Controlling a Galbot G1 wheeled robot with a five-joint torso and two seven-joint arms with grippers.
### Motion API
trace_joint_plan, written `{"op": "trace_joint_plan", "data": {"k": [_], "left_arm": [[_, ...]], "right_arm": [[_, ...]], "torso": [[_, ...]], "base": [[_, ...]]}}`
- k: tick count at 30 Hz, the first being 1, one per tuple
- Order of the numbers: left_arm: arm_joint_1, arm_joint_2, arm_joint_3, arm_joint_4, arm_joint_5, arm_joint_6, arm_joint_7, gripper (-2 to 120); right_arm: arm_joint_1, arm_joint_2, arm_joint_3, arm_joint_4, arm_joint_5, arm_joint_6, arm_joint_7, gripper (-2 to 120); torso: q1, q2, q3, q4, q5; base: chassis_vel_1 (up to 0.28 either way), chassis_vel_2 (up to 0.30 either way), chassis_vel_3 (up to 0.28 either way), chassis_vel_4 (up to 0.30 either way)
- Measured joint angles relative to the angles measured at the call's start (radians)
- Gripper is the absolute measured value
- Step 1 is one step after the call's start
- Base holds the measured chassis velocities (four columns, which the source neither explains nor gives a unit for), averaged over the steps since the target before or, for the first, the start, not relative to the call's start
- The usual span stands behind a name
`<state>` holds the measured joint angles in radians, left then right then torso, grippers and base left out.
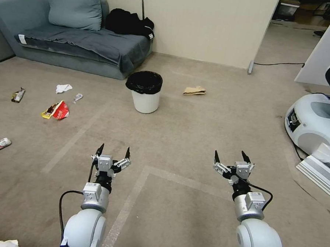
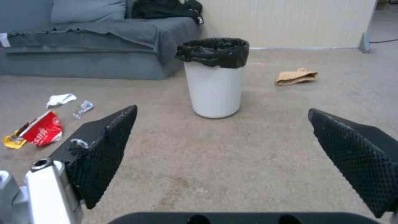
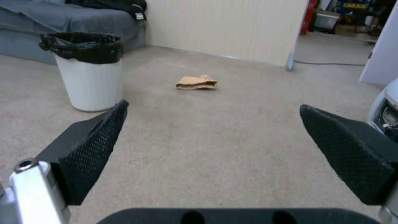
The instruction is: Pick up the trash bin, then pick up the garbage from the floor and place it into the trash bin.
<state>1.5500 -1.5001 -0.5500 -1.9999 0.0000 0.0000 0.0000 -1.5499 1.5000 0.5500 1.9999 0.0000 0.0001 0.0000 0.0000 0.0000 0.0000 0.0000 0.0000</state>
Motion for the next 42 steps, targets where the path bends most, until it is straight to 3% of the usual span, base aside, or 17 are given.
{"op": "trace_joint_plan", "data": {"k": [13, 22, 23, 26, 31, 35, 42], "left_arm": [[0.004, 0.0, -0.001, -0.015, 0.0, 0.012, -0.003, 100], [0.067, -0.018, -0.032, -0.24, 0.008, 0.244, -0.075, 100], [0.067, -0.018, -0.032, -0.24, 0.008, 0.244, -0.075, 100], [0.101, -0.028, -0.048, -0.363, 0.013, 0.371, -0.114, 100], [0.137, -0.038, -0.066, -0.486, 0.018, 0.503, -0.155, 100], [0.169, -0.053, -0.02, -0.509, 0.084, 0.544, -0.159, 100], [0.176, -0.052, 0.005, -0.511, 0.109, 0.539, -0.15, 100]], "right_arm": [[-0.009, 0.004, 0.0, 0.02, -0.002, -0.006, -0.001, 100], [-0.102, 0.048, 0.005, 0.228, -0.021, -0.098, -0.005, 100], [-0.102, 0.048, 0.005, 0.228, -0.021, -0.098, -0.005, 100], [-0.134, 0.062, 0.0, 0.296, -0.037, -0.116, -0.011, 100], [-0.202, 0.094, -0.016, 0.435, -0.075, -0.152, -0.026, 100], [-0.233, 0.108, -0.023, 0.498, -0.093, -0.168, -0.032, 100], [-0.236, 0.108, -0.023, 0.503, -0.097, -0.17, -0.035, 100]], "torso": [[0.0, 0.0, 0.0, -0.0004, -0.0002], [0.0, 0.0, 0.0, -0.0001, -0.0001], [0.0, 0.0, 0.0, -0.0001, -0.0001], [0.0, 0.0, 0.0, 0.0002, 0.0], [0.0, 0.0, 0.0, 0.0, -0.0001], [0.0, 0.0, 0.0, -0.0001, -0.0005], [0.0, 0.0, 0.0, 0.0, 0.0]], "base": [[0.0, 0.0, 0.0, 0.0], [0.0, 0.0, 0.0, 0.0], [0.0, 0.0, 0.0, 0.0], [0.0, 0.0, 0.0, 0.0], [0.0, 0.0, 0.0, 0.0], [0.0, 0.0, 0.0, 0.0], [0.0, 0.0, 0.0, 0.0]]}}
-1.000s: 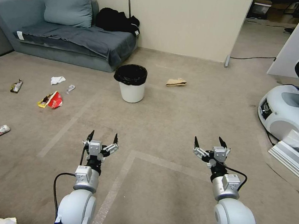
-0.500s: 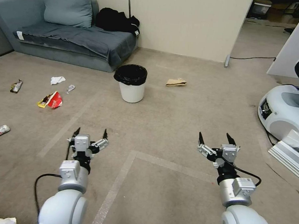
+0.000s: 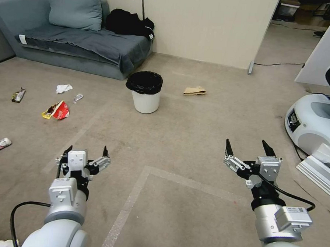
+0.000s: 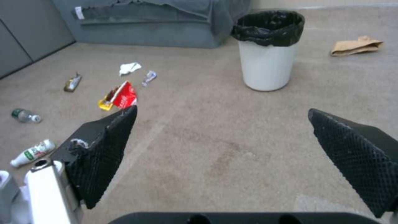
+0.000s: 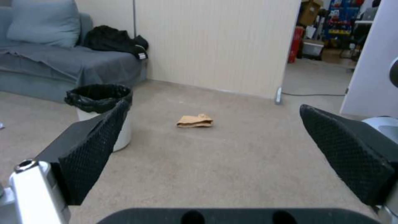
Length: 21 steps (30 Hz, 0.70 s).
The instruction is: Pick up the trash bin, then pick up the garbage from the floor and place it into the trash bin.
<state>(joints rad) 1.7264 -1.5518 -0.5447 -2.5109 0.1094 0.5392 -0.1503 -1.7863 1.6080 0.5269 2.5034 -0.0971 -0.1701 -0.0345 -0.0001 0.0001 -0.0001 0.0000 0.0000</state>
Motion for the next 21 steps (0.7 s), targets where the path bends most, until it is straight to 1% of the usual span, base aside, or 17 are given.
{"op": "trace_joint_plan", "data": {"k": [3, 10, 14, 21], "left_arm": [[-0.001, 0.006, 0.001, 0.002, 0.002, -0.004, 0.003, 100], [0.0, 0.014, 0.001, 0.006, 0.005, -0.004, 0.013, 100], [0.002, 0.015, -0.001, 0.007, 0.005, -0.004, 0.014, 100], [0.003, 0.012, -0.001, 0.009, 0.009, -0.006, 0.014, 100]], "right_arm": [[0.001, 0.002, 0.014, -0.008, -0.017, 0.016, -0.02, 100], [0.002, 0.002, 0.018, -0.016, -0.021, 0.024, -0.026, 100], [0.002, 0.001, 0.017, -0.015, -0.019, 0.024, -0.027, 100], [0.003, 0.001, 0.012, -0.015, -0.011, 0.025, -0.028, 100]], "torso": [[0.0, 0.0, 0.0, 0.0, 0.0], [0.0, 0.0, 0.0, 0.0, 0.0], [0.0, 0.0, 0.0, 0.0001, 0.0], [0.0, 0.0, 0.0, 0.0, 0.0]], "base": [[0.0, 0.0, 0.0, 0.0], [-0.008, 0.006, 0.013, -0.009], [-0.11, 0.104, 0.107, -0.109], [-0.2, 0.184, 0.179, -0.188]]}}
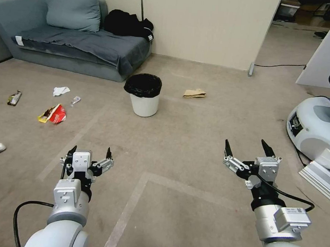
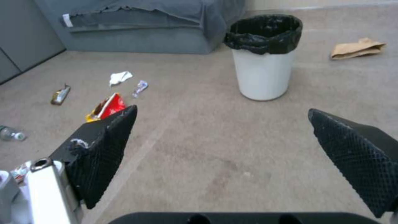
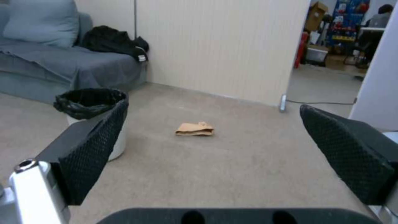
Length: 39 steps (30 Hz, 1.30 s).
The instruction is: Pick up the trash bin, then pick up the garbage from the floor and place it into the trash bin.
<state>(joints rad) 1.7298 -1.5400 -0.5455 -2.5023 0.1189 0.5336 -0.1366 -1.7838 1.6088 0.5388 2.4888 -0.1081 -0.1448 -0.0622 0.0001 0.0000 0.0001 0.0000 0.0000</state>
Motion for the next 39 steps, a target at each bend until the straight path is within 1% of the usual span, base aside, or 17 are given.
{"op": "trace_joint_plan", "data": {"k": [4, 9, 16, 24, 39], "left_arm": [[0.002, -0.001, 0.0, 0.0, 0.003, -0.001, 0.0, 100], [0.005, -0.002, 0.001, 0.001, 0.004, -0.001, 0.001, 100], [0.013, -0.001, 0.004, 0.001, 0.005, -0.002, 0.001, 100], [0.019, 0.002, 0.004, 0.002, 0.005, -0.002, 0.003, 100], [0.02, 0.015, 0.006, 0.002, 0.004, -0.006, -0.014, 100]], "right_arm": [[0.001, 0.0, -0.003, -0.001, 0.006, 0.002, 0.001, 100], [0.001, 0.0, -0.003, -0.003, 0.008, 0.003, 0.001, 100], [0.001, -0.001, -0.003, -0.003, 0.008, 0.002, -0.002, 100], [-0.001, -0.001, 0.01, -0.004, 0.01, 0.003, -0.016, 100], [-0.003, -0.001, 0.016, -0.011, 0.012, 0.009, -0.019, 100]], "torso": [[0.0, 0.0, 0.0, 0.0003, -0.0001], [0.0, 0.0, 0.0, -0.0002, 0.0], [0.0, 0.0, 0.0, 0.0002, 0.0], [0.0, 0.0, 0.0, -0.0001, 0.0001], [0.0, 0.0, 0.0, 0.0001, 0.0]], "base": [[-0.164, 0.182, 0.171, -0.164], [-0.165, 0.145, 0.149, -0.15], [-0.149, 0.141, 0.15, -0.154], [-0.175, 0.168, 0.159, -0.166], [-0.154, 0.16, 0.165, -0.159]]}}
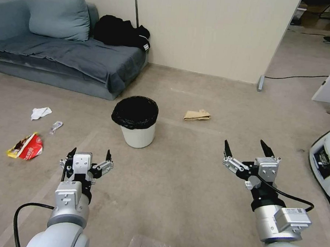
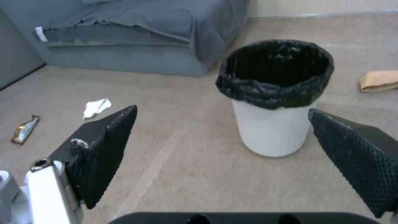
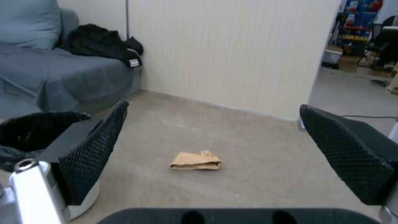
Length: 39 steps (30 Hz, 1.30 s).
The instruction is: Pick up the trash bin, then pick up the garbage from the floor and place it into the trash bin.
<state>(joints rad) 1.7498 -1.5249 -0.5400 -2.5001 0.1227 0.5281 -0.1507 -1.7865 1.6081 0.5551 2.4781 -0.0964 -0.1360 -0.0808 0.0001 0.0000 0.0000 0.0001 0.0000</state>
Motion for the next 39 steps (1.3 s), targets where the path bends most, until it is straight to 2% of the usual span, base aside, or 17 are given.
{"op": "trace_joint_plan", "data": {"k": [39], "left_arm": [[0.0, 0.001, -0.001, 0.0, -0.003, 0.003, 0.0, 100]], "right_arm": [[-0.003, 0.0, 0.004, -0.028, 0.013, 0.028, 0.008, 100]], "torso": [[0.0, 0.0, 0.0, -0.0001, -0.0001]], "base": [[-0.159, 0.16, 0.159, -0.157]]}}
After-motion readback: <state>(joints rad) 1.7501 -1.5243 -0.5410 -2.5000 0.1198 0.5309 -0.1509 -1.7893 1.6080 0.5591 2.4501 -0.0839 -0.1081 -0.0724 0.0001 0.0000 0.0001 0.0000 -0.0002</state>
